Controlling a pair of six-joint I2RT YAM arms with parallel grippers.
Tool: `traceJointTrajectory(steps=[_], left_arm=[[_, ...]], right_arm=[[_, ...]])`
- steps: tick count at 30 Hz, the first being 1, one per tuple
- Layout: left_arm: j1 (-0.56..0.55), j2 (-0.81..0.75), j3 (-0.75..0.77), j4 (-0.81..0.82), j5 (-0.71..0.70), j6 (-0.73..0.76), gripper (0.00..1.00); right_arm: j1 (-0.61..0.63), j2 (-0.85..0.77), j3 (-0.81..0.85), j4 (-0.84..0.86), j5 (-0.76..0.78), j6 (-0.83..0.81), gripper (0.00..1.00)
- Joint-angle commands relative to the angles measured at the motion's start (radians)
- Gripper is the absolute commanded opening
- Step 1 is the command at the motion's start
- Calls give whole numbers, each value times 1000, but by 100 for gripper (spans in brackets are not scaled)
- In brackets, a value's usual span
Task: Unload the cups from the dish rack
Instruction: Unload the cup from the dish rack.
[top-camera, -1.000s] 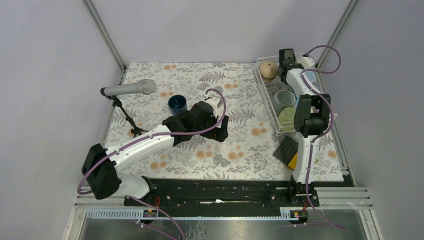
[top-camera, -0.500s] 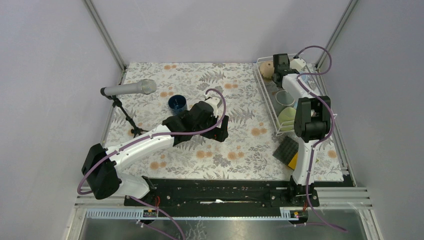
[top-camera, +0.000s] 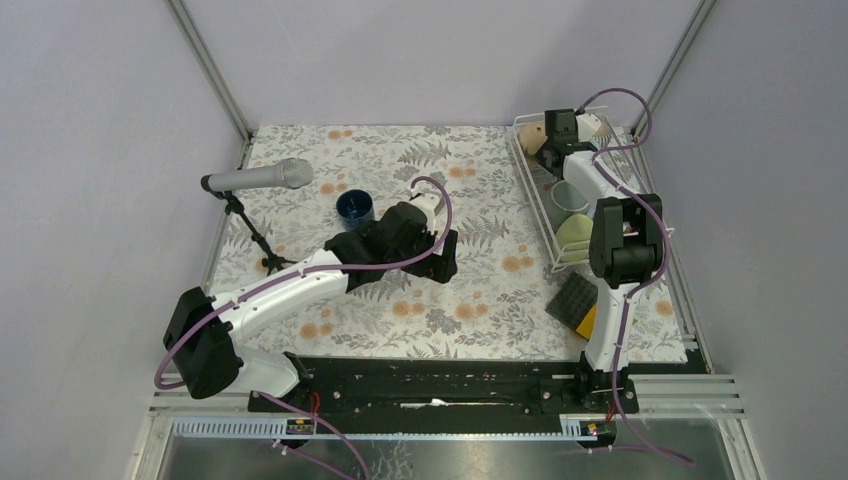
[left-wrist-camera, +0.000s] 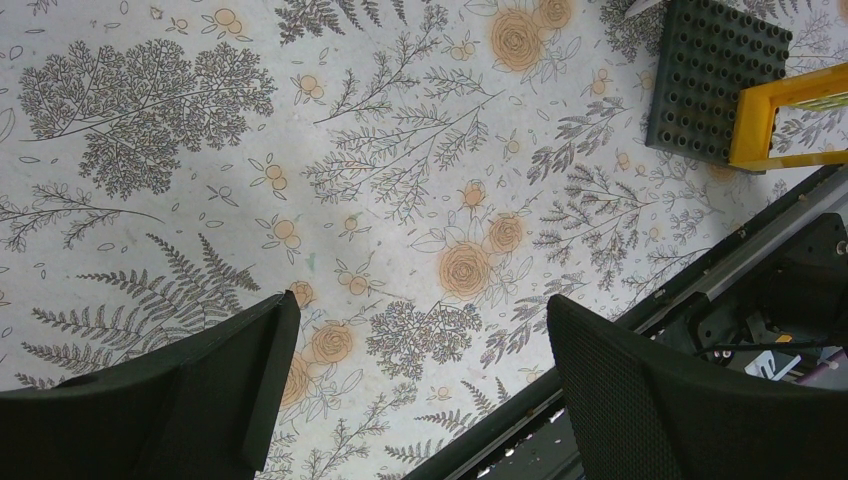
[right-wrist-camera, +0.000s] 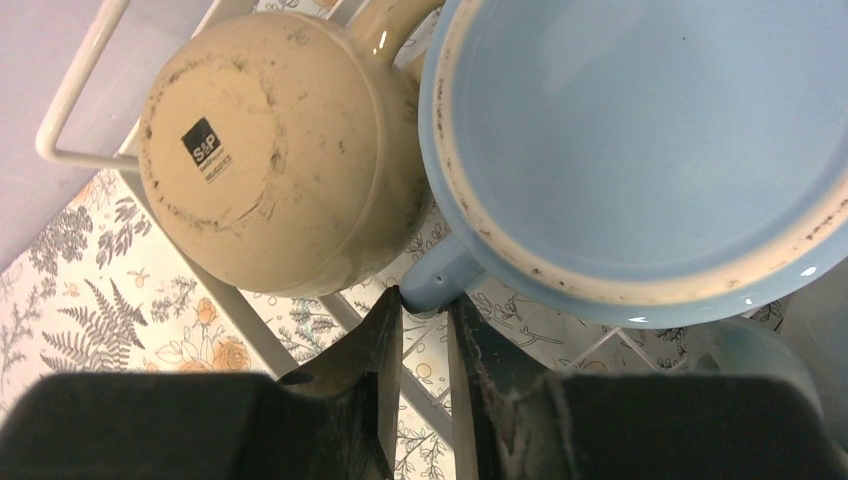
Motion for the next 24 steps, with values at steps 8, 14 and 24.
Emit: traceJointTrajectory(steps=[8, 14, 24], left_arm=[[-3, -4, -12, 47, 18, -9, 99], [-3, 3, -13, 53, 25, -12, 99], [-5, -2, -16, 51, 25, -12, 99]], right_arm=[[-31, -84, -68, -52, -82, -85, 26], [-46, -132, -119, -56, -73, -84, 36], [-51, -123, -78, -116, -27, -47, 53]])
